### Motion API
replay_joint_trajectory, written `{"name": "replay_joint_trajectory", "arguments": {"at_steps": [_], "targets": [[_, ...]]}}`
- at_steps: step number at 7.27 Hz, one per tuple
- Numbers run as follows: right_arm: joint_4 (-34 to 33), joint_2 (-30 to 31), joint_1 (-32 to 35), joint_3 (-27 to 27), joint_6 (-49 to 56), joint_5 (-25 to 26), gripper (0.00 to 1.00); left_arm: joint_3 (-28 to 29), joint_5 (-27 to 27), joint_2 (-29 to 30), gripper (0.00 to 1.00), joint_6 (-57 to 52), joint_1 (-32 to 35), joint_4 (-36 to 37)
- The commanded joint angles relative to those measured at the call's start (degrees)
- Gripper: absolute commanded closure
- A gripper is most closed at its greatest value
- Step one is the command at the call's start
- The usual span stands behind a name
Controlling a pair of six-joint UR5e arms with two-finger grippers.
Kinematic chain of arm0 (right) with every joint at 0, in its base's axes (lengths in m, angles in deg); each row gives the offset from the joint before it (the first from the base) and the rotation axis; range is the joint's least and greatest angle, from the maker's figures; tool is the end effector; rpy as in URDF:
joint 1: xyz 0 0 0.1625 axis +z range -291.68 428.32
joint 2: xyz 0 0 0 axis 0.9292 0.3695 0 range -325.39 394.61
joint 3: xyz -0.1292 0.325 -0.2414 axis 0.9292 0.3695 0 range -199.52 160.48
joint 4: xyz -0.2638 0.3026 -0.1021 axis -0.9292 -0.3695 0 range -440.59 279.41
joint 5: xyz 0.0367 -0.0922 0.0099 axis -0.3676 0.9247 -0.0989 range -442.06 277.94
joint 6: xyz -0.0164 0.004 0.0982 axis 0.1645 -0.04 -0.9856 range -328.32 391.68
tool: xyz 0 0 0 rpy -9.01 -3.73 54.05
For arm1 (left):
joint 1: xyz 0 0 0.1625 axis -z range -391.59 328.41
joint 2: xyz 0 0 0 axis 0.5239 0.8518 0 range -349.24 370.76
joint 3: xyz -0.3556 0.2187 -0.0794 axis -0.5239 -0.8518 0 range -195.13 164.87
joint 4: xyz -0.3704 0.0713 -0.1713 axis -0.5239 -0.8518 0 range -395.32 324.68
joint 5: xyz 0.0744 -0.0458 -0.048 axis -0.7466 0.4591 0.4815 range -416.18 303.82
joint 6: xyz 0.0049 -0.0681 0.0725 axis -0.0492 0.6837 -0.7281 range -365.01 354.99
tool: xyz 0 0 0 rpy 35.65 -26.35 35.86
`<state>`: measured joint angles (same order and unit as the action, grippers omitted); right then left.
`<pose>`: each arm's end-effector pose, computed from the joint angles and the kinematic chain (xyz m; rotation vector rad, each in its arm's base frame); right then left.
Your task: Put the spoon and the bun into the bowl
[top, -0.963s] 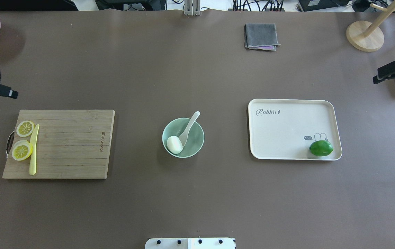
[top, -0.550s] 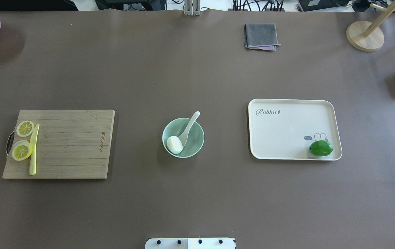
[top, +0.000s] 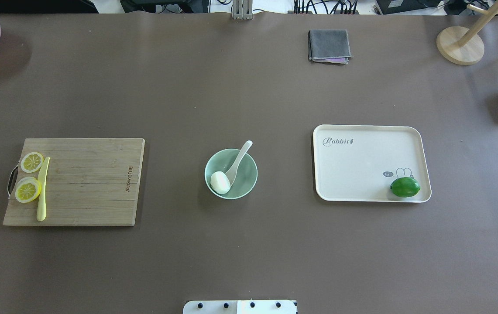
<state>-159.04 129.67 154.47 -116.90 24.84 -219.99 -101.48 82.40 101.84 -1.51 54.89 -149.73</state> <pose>0.0278 -0.4701 0.6108 0.1492 -0.8497 -0.0521 -0.0269 -0.5195 0.6291 0.3058 0.8577 0.1617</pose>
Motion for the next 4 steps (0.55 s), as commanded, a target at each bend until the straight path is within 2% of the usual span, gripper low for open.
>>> {"name": "replay_joint_trajectory", "arguments": {"at_steps": [1,2,4], "targets": [[0.58,-0.58,-0.37,2.63,0.33,-1.39,0.00,-0.40,1.33,2.24,0.02,-0.08,1.14,8.18],[0.67,-1.45,-0.81,3.16,0.33,-1.12,0.00,-0.49,1.86,2.96,0.02,-0.08,1.23,11.28],[0.76,-1.63,-0.81,2.72,-0.02,-1.30,0.00,-0.75,1.69,2.18,0.02,0.01,1.32,12.09]]}}
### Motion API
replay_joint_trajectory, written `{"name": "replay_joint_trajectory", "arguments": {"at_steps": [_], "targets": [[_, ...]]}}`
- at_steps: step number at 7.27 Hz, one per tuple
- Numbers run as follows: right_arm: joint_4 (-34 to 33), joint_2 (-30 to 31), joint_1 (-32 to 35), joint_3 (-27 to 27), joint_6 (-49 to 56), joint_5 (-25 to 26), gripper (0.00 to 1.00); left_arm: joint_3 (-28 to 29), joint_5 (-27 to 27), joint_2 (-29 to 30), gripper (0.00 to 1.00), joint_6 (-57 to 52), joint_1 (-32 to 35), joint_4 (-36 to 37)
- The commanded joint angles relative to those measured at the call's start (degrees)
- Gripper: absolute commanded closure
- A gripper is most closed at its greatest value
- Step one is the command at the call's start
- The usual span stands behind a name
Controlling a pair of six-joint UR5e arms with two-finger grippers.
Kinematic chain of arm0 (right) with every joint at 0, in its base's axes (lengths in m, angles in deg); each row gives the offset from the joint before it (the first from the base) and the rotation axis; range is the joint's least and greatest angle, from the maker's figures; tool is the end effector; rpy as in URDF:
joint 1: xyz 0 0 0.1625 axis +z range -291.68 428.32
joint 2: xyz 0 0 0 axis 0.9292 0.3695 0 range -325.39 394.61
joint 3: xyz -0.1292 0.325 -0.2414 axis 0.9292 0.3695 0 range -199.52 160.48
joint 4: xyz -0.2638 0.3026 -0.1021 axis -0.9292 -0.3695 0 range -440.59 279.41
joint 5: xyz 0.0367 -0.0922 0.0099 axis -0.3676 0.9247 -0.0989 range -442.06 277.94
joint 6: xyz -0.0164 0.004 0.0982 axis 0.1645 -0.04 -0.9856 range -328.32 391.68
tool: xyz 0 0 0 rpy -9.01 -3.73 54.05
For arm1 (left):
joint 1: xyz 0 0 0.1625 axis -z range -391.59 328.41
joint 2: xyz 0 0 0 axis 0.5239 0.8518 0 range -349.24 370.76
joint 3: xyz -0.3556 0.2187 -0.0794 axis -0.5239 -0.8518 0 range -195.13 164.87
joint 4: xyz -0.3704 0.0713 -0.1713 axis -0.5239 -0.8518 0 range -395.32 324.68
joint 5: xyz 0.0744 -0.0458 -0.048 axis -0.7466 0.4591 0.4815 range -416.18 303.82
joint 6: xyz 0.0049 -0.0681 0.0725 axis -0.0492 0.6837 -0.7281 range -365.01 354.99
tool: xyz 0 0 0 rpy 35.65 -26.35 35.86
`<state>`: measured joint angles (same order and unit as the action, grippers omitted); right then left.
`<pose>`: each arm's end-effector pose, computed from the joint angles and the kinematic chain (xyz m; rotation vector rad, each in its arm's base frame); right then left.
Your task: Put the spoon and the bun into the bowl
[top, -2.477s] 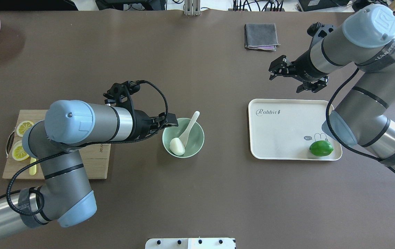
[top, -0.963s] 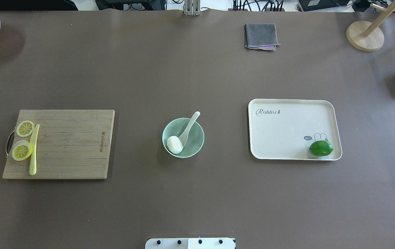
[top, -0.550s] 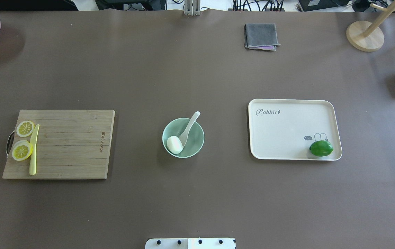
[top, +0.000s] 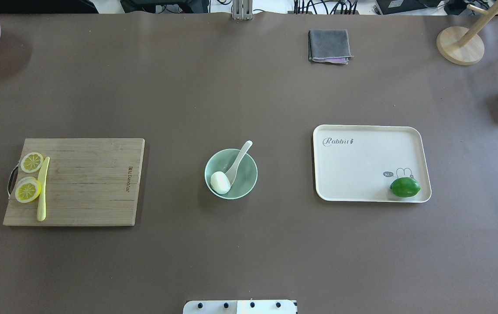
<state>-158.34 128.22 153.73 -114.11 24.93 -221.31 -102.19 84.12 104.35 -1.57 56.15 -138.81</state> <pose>0.0194 -0.4804 0.6204 0.1309 -0.8726 -0.0637 -0.0358 -0.5328 0.6196 0.1867 0.8835 0.0890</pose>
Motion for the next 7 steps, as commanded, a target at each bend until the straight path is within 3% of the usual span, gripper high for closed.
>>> {"name": "replay_joint_trajectory", "arguments": {"at_steps": [1,3,5,7], "targets": [[0.15,-0.26,-0.07,-0.41,0.15,0.11,0.00,-0.21,-0.03,-0.42,0.02,0.07,-0.02,3.62],[0.24,-0.18,0.02,-0.59,0.42,0.12,0.00,-1.27,-1.77,-1.03,0.02,-0.10,-1.08,7.33],[0.24,0.09,0.02,-0.77,0.51,0.20,0.00,-1.79,-5.29,-4.34,0.02,-11.47,-1.79,7.85],[0.24,0.09,0.02,-0.59,-0.02,0.03,0.00,-2.84,-5.39,-4.29,0.02,-11.79,-1.52,15.28]]}}
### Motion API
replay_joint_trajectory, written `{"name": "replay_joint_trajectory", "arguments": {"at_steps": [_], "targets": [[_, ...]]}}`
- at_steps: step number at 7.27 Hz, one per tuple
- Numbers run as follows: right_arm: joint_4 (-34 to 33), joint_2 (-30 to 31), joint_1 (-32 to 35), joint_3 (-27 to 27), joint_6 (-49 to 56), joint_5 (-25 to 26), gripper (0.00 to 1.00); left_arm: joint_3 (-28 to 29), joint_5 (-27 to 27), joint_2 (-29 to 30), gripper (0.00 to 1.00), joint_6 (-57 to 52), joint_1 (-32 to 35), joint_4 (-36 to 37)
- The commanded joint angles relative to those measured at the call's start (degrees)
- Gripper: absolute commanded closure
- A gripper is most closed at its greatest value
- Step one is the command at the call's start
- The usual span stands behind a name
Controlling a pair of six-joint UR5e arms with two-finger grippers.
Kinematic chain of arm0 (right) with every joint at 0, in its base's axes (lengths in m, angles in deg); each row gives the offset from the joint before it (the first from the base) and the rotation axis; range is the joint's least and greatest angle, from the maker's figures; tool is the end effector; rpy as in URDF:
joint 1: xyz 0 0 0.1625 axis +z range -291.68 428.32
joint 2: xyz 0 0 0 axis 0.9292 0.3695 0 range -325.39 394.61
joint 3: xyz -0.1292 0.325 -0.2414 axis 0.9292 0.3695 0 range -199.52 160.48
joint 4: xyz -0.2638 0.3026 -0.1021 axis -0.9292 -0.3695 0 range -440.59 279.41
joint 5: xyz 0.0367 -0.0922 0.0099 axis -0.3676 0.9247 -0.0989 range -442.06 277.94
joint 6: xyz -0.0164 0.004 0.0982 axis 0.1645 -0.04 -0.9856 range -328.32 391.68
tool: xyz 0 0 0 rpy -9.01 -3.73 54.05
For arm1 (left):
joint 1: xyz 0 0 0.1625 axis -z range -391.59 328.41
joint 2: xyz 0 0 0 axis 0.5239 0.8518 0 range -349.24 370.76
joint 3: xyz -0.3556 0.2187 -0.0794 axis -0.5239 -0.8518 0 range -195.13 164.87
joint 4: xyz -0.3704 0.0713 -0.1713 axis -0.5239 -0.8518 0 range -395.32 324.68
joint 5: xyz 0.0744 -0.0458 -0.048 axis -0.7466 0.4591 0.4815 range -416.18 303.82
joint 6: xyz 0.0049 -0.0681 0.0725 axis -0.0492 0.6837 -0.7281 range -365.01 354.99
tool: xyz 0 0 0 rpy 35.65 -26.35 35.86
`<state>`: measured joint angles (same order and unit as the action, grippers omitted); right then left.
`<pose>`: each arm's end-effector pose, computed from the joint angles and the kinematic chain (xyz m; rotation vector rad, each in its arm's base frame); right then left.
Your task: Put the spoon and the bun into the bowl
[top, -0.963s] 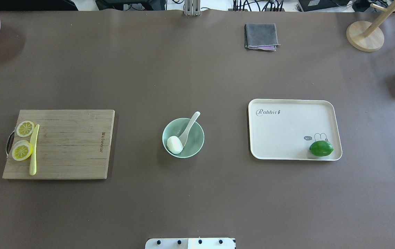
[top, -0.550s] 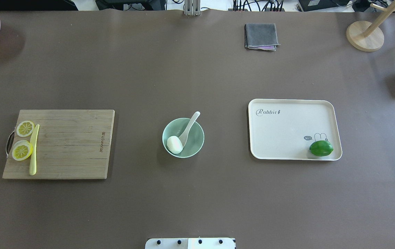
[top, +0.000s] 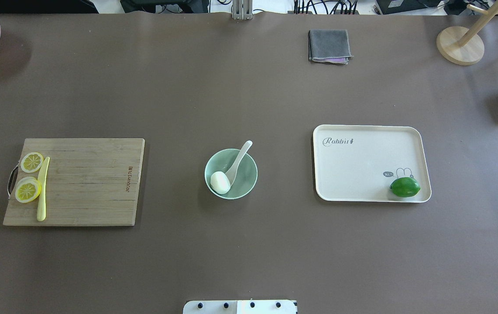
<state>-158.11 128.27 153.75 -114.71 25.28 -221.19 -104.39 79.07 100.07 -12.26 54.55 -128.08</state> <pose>0.0197 -0.4806 0.6152 0.1468 -0.8709 -0.0747 -0.0297 -0.4913 0.6650 0.0452 0.7900 0.1927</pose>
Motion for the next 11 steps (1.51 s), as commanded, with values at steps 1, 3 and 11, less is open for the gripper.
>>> {"name": "replay_joint_trajectory", "arguments": {"at_steps": [1,3,11], "targets": [[0.09,0.47,0.00,-1.04,-0.19,-0.10,0.00,-2.65,-0.43,-1.06,0.02,-1.02,0.34,5.56],[2.35,0.48,0.00,-1.05,0.16,0.34,0.00,-3.11,-0.43,-1.95,0.02,-1.36,0.43,5.31],[-0.75,1.19,0.00,-1.22,-0.81,1.30,0.00,-2.59,3.85,-1.86,0.02,1.16,0.26,5.22]]}}
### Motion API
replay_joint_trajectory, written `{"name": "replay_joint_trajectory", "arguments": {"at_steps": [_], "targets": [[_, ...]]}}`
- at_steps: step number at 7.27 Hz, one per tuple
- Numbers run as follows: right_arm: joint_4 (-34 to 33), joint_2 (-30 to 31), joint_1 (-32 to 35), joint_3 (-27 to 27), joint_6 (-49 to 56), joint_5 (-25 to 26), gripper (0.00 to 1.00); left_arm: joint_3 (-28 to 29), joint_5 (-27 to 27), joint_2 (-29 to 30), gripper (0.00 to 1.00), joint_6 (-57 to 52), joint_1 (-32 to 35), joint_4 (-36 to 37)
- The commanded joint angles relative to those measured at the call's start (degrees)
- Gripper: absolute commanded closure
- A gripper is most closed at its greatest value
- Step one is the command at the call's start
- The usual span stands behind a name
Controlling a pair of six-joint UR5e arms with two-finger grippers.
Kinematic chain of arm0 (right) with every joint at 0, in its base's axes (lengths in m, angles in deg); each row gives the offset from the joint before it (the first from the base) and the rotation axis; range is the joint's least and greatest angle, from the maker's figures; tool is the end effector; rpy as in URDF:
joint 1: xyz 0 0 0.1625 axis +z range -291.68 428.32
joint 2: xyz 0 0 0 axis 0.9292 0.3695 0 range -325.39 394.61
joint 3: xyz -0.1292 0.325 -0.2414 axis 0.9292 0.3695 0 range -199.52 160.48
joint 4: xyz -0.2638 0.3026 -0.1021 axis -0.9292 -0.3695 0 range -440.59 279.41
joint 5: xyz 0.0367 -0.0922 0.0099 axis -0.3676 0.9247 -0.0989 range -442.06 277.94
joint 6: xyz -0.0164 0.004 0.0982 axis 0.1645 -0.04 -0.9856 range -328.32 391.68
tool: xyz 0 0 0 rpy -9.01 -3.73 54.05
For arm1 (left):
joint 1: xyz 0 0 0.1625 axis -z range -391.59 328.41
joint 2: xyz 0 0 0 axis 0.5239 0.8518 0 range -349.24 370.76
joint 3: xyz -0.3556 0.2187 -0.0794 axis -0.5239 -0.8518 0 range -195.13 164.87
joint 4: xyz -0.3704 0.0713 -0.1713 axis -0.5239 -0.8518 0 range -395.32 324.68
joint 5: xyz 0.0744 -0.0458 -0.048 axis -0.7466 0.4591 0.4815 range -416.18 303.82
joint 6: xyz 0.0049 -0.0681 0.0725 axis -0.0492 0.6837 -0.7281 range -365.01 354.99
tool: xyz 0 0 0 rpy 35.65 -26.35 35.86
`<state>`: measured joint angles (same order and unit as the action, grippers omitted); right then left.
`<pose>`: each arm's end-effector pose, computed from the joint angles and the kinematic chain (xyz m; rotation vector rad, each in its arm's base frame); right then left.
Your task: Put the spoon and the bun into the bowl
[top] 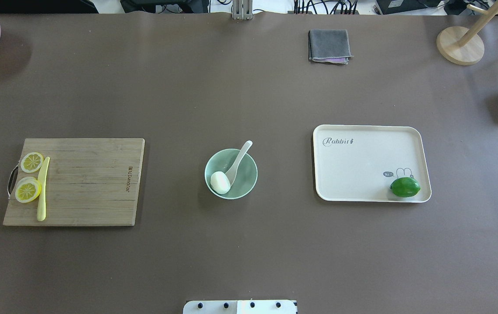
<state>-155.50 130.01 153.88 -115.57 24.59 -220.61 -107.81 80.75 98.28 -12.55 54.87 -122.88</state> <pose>0.0224 -0.4692 0.6175 0.1722 -0.8632 -0.0729 -0.0315 -0.4736 0.6576 -0.0086 0.8208 0.1662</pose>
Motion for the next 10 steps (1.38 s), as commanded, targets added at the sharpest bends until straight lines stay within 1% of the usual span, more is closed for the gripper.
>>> {"name": "replay_joint_trajectory", "arguments": {"at_steps": [1,2,3,5,6,7,8,9,10], "targets": [[-7.40,-0.83,-0.13,-2.45,-0.12,0.90,0.00,3.10,1.94,0.55,0.02,5.48,-0.33,-0.59],[-12.05,-1.70,0.05,-3.95,-0.12,1.17,0.00,3.99,2.03,0.29,0.02,5.86,-0.33,-2.33],[-15.15,-2.75,0.05,-3.71,-0.12,2.39,0.00,4.26,2.12,0.20,0.02,5.43,-0.24,-3.13],[-15.88,-2.68,0.05,-2.39,-0.82,3.45,0.00,6.09,1.77,0.38,0.02,5.25,-0.24,-8.04],[-15.62,-2.94,0.05,-0.99,-0.82,3.37,0.00,5.67,2.03,-0.06,0.02,5.43,-0.07,-10.33],[-15.62,-2.68,0.48,-1.59,-0.82,3.54,0.00,5.67,2.12,-0.15,0.02,5.34,-0.07,-11.05],[-15.88,-3.11,0.57,-0.99,-1.00,3.37,0.00,5.50,1.77,0.11,0.02,5.60,-0.15,-11.92],[-15.97,-5.03,0.58,-0.54,-1.96,3.37,0.00,4.10,1.68,0.37,0.02,6.13,-0.15,-13.76],[-15.88,-5.14,0.58,0.85,-1.79,3.28,0.00,4.35,1.50,0.81,0.02,5.96,-0.15,-14.30]]}}
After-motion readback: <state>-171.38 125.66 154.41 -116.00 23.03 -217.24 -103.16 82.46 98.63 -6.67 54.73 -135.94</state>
